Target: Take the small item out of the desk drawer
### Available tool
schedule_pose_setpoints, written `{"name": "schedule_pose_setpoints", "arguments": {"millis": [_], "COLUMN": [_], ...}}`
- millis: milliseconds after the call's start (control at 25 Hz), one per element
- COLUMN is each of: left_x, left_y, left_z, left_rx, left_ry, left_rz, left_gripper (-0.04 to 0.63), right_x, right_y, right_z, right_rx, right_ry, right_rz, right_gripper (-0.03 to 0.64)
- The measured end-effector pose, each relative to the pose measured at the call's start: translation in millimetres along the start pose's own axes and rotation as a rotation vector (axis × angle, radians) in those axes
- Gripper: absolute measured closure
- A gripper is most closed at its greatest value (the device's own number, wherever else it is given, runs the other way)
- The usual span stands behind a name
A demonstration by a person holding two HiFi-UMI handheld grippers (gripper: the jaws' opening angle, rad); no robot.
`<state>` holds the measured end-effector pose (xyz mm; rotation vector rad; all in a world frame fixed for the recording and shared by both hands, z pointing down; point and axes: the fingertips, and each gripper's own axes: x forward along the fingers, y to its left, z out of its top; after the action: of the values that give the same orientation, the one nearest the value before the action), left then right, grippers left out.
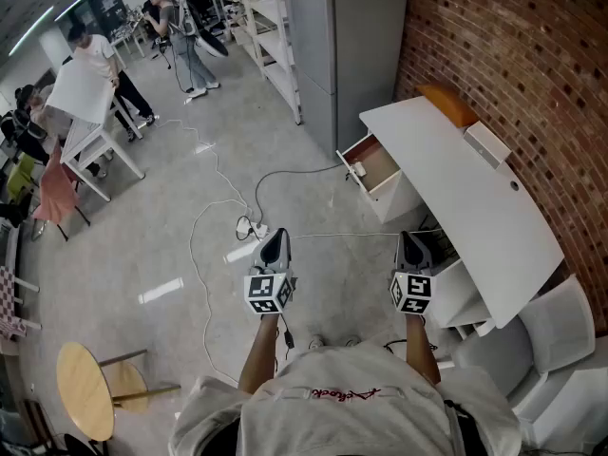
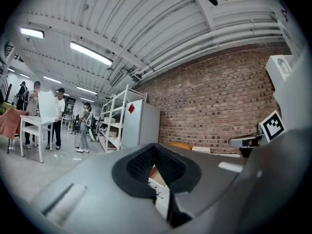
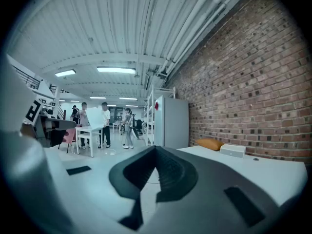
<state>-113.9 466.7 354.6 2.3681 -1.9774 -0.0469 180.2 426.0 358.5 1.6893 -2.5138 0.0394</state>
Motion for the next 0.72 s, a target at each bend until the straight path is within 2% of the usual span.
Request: {"name": "schedule_pose_setpoints", "arguments": {"millis": [720], "left_x": [-8.7], "left_y": [-0.6], "left_z": [-1.8], "left_rx": [0.005], "left_ry": [0.01], "left_rz": [0.017], "left_gripper": [0.586], "right_x": [-1.8], "right_y": [-2.5], "right_z": [1.0], "right_rx": [-0.019], "right_ry": [-0.011], "right_rz": [0.019], "right_gripper": [0.606]}}
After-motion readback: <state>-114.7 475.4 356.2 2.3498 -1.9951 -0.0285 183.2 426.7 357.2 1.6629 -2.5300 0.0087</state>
